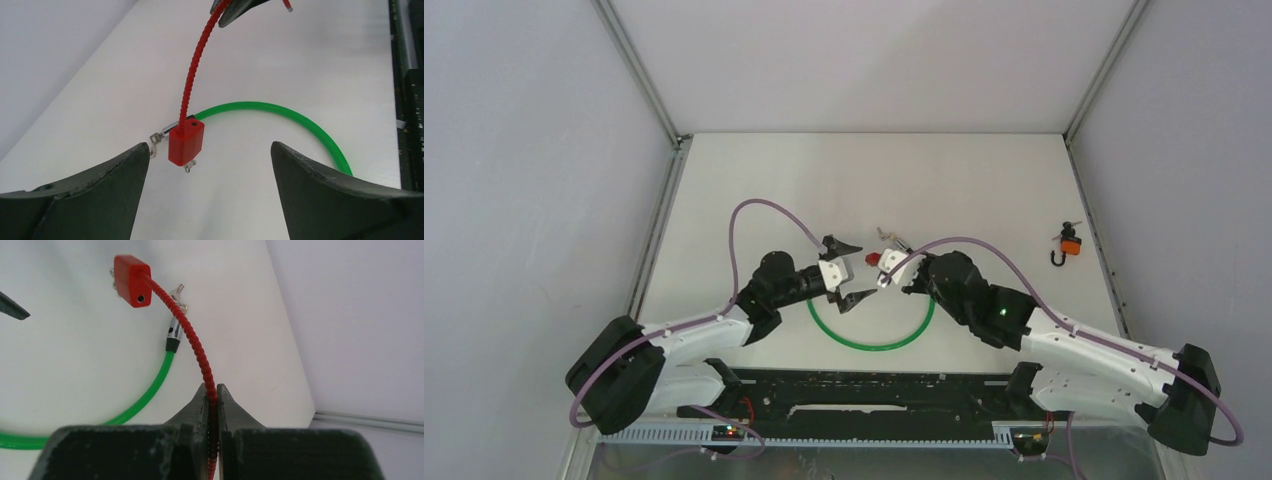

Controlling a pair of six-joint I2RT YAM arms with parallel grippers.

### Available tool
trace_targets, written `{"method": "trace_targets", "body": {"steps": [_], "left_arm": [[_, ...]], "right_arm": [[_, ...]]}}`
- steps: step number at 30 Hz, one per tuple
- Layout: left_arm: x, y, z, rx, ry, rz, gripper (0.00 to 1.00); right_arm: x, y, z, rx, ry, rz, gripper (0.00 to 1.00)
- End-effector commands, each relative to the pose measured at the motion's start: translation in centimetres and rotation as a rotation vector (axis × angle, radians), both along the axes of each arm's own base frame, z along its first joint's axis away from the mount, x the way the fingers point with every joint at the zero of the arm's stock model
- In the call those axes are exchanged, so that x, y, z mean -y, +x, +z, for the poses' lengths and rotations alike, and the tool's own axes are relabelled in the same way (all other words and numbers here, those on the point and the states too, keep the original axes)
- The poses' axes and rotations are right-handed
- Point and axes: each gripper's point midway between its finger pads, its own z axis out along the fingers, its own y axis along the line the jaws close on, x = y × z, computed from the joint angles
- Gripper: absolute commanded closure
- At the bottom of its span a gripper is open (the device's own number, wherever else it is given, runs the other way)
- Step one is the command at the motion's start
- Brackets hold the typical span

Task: Lock with the key
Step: Pick up the lock from the center of the board.

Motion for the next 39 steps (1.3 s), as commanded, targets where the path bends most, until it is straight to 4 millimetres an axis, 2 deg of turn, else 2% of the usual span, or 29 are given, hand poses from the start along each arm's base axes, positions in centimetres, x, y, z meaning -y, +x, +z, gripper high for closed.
{"method": "trace_targets", "body": {"steps": [1,10,14,17,22,31,34,39], "left_arm": [[0.6,-1.5,1.5,0.085,-0.043,-0.100,0.07],[1.2,-1.9,1.1,0.059,-0.025,-0.143,0.11],[1.3,-1.7,1.0,0.043,-0.017,-0.138,0.13],[1.5,-1.6,0.8,0.021,0.000,-0.145,0.20],[1.6,-1.5,0.6,0.003,0.016,-0.147,0.36],[1.8,-1.8,0.4,-0.007,0.024,-0.174,0.36],[1.9,-1.9,0.3,-0.014,0.031,-0.185,0.39],[2.0,-2.0,0.2,-0.016,0.036,-0.194,0.51]], "right_arm": [[0.2,-0.4,3.6,0.093,-0.031,-0.001,1.00],[-1.8,-4.0,5.5,0.118,0.013,0.209,1.00],[-2.0,-4.7,6.3,0.130,0.037,0.247,1.00],[-1.9,-4.8,6.3,0.133,0.034,0.248,1.00],[-2.0,-5.0,5.9,0.131,0.004,0.245,1.00],[-1.5,-4.9,6.0,0.150,-0.017,0.218,1.00],[-1.5,-4.8,5.9,0.149,-0.022,0.217,1.00],[-1.5,-4.7,5.6,0.145,-0.035,0.207,1.00]]}}
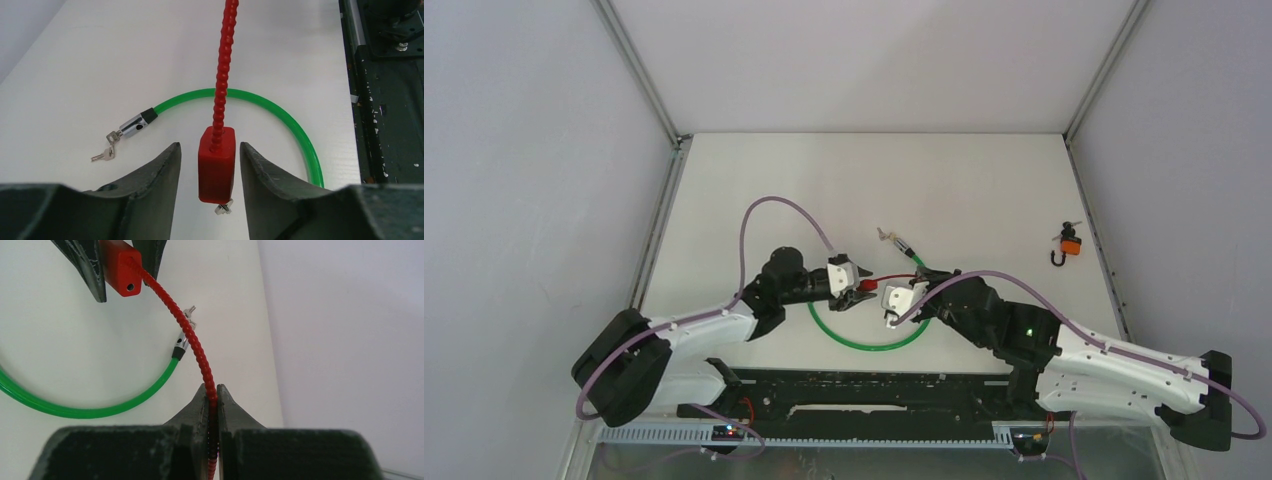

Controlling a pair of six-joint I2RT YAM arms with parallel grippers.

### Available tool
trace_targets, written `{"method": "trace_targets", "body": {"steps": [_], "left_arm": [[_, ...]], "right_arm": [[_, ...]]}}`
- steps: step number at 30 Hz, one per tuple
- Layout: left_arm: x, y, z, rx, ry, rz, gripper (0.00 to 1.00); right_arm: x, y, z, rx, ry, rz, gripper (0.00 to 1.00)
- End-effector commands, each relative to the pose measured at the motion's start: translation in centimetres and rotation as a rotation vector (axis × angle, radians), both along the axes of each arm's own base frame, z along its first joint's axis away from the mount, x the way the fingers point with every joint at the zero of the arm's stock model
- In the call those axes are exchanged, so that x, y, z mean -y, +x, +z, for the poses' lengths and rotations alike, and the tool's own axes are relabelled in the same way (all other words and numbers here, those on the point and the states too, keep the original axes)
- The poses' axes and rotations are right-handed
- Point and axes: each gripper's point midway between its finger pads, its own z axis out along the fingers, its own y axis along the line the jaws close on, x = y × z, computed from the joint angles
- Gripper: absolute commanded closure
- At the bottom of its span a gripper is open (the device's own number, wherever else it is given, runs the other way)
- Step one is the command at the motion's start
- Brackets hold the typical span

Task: Lock with the key
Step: Pick up the lock from the center of the board.

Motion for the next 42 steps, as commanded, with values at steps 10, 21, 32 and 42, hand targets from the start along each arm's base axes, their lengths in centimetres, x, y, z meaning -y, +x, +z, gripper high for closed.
{"method": "trace_targets", "body": {"steps": [10,21,32,42], "left_arm": [[1.3,0.6,2.4,0.036,-0.021,-0.043,0.79],[1.4,2.4,2.3,-0.079,-0.023,0.054,1.00],[-1.9,5.5,3.3,0.005,-0.030,0.299,1.00],[-2.1,5.7,3.3,0.016,-0.023,0.310,1.00]], "right_arm": [[-0.7,0.6,2.5,0.040,0.048,-0.015,1.00],[-1.1,1.5,4.1,0.052,0.146,-0.027,1.00],[-1.3,3.9,2.5,0.027,0.161,-0.080,0.72],[-0.3,4.3,2.9,0.041,0.167,-0.121,0.66]]}}
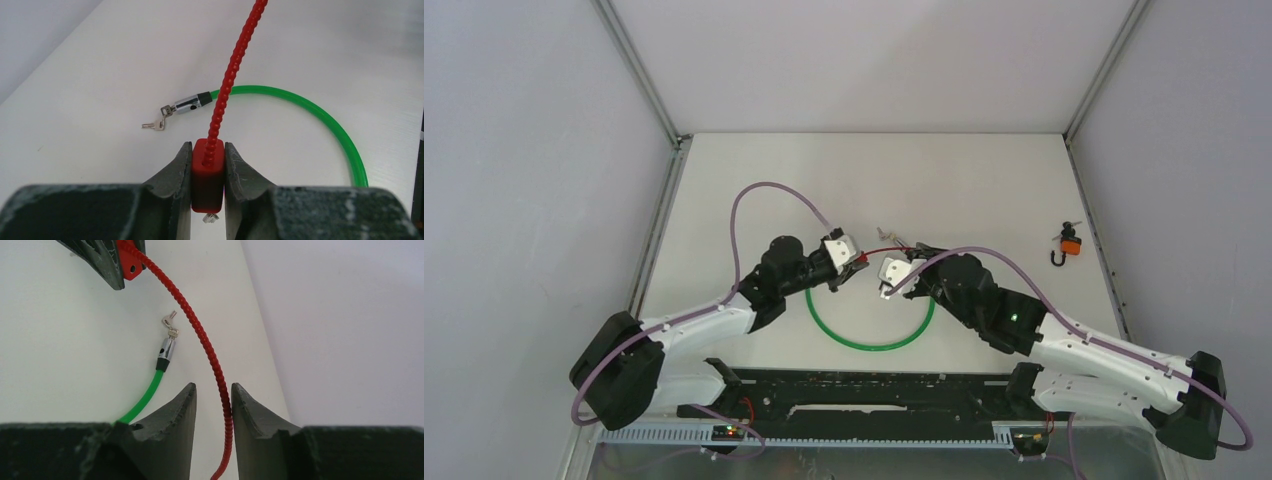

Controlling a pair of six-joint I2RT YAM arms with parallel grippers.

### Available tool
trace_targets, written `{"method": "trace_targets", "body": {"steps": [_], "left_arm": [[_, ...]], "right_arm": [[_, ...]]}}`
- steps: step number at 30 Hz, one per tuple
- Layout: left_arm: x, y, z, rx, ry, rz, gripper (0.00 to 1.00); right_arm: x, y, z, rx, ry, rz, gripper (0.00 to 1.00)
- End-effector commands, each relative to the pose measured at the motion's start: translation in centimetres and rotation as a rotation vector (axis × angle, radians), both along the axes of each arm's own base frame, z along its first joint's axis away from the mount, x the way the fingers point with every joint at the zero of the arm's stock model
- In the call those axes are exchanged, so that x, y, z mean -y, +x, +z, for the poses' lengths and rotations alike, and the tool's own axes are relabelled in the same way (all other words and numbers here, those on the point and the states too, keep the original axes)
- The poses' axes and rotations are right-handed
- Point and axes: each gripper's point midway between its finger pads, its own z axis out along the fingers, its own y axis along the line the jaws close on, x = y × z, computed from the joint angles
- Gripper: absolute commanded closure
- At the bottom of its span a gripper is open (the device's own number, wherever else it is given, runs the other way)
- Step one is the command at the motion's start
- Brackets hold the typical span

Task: Lock with the key
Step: Pick up the lock from the center of the board.

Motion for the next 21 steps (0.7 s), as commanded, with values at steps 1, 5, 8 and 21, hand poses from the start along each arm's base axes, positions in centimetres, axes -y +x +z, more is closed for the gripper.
{"method": "trace_targets", "body": {"steps": [1,5,8,21], "left_arm": [[-0.5,0.6,1.3,0.055,-0.018,0.033,1.00],[-0.5,0.5,1.5,0.058,-0.020,0.028,1.00],[-0.5,0.4,1.5,0.058,-0.022,0.022,1.00],[-0.3,0.0,1.4,0.059,-0.019,-0.006,1.00]], "right_arm": [[0.2,0.6,2.6,0.046,0.077,-0.043,0.66],[1.0,1.3,2.8,0.067,0.075,-0.103,0.68],[1.2,1.9,2.4,0.064,0.067,-0.127,0.69],[1.7,4.3,1.8,0.054,0.079,-0.175,0.76]]}}
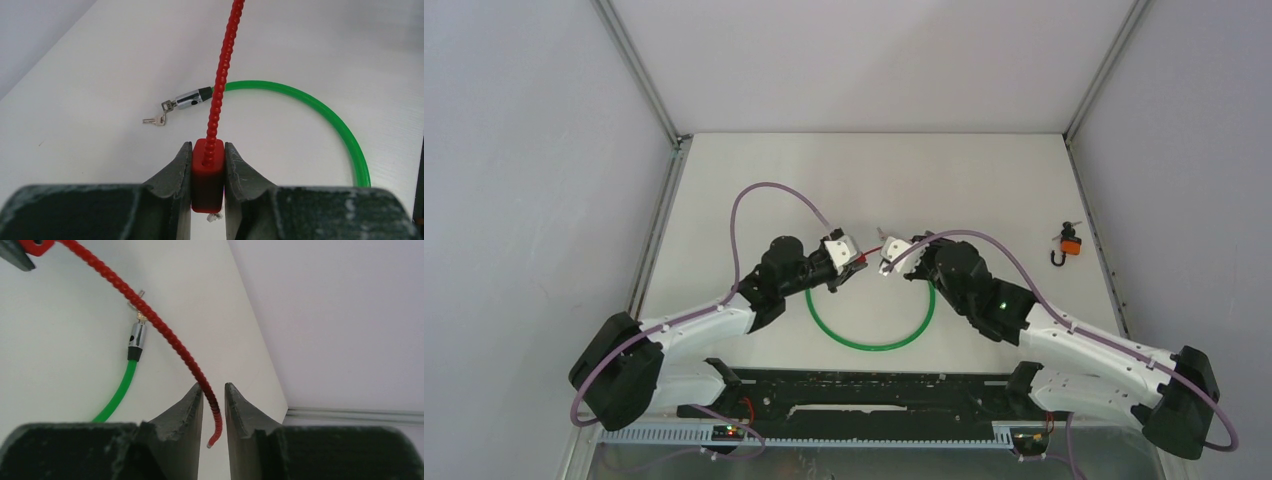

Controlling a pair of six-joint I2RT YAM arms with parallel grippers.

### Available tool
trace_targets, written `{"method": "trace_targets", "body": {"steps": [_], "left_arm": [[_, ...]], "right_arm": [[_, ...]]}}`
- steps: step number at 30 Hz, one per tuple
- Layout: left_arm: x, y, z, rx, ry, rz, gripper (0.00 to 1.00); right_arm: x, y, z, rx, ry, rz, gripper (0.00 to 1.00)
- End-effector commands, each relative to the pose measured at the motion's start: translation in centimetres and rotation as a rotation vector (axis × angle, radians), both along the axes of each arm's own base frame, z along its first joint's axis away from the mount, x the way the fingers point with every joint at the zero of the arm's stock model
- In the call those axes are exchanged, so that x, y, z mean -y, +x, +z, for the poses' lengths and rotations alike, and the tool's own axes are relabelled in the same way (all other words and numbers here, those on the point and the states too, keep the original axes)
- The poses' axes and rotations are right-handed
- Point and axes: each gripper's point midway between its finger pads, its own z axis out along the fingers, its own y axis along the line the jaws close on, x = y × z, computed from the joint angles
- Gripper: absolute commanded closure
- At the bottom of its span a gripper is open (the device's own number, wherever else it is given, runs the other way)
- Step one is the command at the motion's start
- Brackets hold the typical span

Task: Lock with the key
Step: Pick up the lock from the center of the board, then lock the lock.

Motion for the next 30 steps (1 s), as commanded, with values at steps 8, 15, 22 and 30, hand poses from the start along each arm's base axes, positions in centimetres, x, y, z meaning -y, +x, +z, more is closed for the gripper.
{"method": "trace_targets", "body": {"steps": [8,15,22,30], "left_arm": [[0.2,-0.2,1.9,0.068,-0.041,-0.029,1.00],[0.3,-0.1,2.0,0.063,-0.048,-0.028,1.00],[0.7,-1.0,2.8,0.074,-0.104,-0.070,1.00],[1.0,-2.9,4.0,0.187,-0.220,-0.160,1.00]], "right_arm": [[0.2,1.9,1.3,0.014,0.091,-0.051,0.82],[-0.3,2.1,0.6,-0.034,0.141,-0.027,1.00],[-2.0,1.9,4.6,0.028,0.350,0.027,1.00],[-6.6,-3.5,12.3,0.111,0.658,0.257,1.00]]}}
